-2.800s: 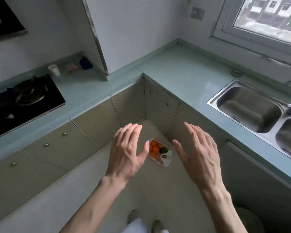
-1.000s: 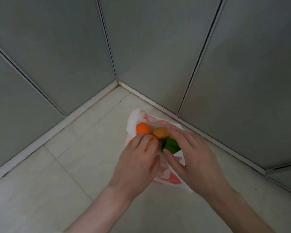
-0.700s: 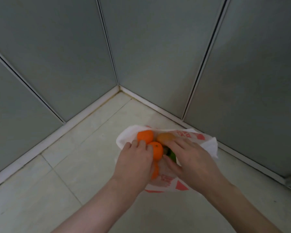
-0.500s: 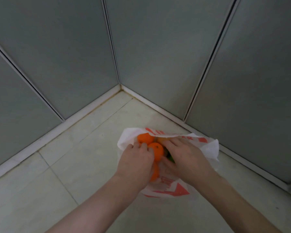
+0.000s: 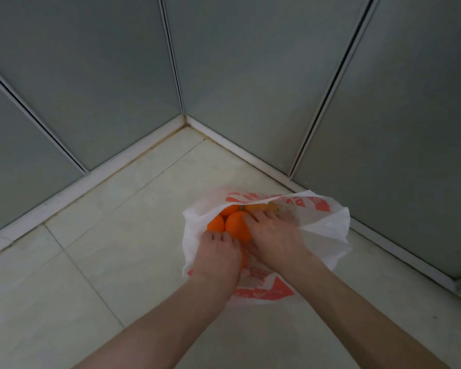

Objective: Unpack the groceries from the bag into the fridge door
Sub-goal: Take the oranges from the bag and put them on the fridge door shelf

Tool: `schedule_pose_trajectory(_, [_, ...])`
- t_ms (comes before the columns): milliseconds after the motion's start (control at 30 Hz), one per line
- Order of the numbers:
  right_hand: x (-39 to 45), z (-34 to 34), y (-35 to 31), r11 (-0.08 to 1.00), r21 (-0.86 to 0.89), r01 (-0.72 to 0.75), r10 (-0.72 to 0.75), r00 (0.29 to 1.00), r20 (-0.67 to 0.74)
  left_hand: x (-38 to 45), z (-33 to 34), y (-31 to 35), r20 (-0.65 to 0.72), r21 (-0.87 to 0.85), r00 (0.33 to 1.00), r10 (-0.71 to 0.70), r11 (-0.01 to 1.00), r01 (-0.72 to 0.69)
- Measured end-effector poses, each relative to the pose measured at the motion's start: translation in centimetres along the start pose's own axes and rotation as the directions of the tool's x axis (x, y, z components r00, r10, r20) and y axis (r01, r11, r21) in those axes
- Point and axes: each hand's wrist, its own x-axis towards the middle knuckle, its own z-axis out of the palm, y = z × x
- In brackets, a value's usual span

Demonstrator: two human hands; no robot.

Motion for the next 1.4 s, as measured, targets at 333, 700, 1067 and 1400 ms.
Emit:
schedule_pose_trajectory(333, [2.7,1.6,-0.6,0.999,0.01,0.054,-0.054,0.999,-0.009,1.3,1.0,0.5,-0.013,-0.087,1.0,0.027,0.996,-0.028])
schedule_pose_trajectory(700, [2.4,2.6,-0.9,0.996,0.093,0.008,-0.008,1.0,0.004,0.1,-0.1,0.0,-0.046,-0.014,0.998,0.037,0.999,-0.038])
schedule_pose_trajectory(1067, [-2.3,2.1,0.4,0.99,0.112,-0.085,0.087,0.996,-0.017,-1.6,-1.7,0.1,-0.078,0.03,0.996,0.051,0.998,-0.049])
schedule_pose_trajectory(1400, [-7.8,-4.1,0.9,0.975,0.206,-0.081,0.098,0.993,-0.07,-6.2,-5.9,-0.4,-0.176,-0.198,0.984,0.01,0.979,-0.046])
